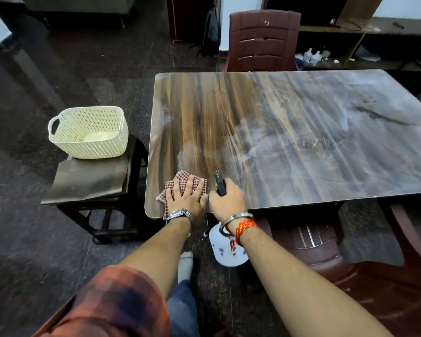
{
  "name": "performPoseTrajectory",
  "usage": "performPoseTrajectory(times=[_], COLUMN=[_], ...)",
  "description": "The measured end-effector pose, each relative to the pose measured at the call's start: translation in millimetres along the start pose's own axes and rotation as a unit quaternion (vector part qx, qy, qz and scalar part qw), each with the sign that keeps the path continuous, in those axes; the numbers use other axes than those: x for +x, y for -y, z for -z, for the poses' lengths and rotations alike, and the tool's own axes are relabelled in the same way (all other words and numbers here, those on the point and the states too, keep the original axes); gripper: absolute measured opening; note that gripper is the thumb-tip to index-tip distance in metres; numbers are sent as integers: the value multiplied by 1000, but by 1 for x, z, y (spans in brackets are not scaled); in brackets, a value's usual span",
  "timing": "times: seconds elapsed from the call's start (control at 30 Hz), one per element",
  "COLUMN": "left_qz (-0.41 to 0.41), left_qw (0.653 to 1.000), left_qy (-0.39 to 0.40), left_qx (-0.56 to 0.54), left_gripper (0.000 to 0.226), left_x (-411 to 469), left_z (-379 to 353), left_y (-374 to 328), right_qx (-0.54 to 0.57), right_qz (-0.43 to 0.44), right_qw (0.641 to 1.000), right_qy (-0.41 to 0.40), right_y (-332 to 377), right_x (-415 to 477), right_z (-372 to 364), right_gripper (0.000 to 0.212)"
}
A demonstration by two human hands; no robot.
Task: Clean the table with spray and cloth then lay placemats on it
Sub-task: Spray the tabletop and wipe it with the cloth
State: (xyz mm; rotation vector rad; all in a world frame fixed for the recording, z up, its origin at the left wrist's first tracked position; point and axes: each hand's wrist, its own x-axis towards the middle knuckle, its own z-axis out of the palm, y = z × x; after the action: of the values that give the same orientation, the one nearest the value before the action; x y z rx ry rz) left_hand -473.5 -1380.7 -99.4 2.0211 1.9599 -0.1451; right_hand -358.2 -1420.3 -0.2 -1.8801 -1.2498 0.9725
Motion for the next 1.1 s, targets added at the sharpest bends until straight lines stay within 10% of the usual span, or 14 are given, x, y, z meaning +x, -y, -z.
performPoseTrajectory(times=[1.1], left_qz=[53], left_qw=[997], left_qy=[-47], left_qx=[-12], left_gripper=[59], left_x=[386], left_z=[108], left_y=[77], right_qx=[-55], right_qz=[-30], right_qw=[993], right_qy=[-98], right_y=[97], right_x=[282], right_z=[-78], right_gripper=[15])
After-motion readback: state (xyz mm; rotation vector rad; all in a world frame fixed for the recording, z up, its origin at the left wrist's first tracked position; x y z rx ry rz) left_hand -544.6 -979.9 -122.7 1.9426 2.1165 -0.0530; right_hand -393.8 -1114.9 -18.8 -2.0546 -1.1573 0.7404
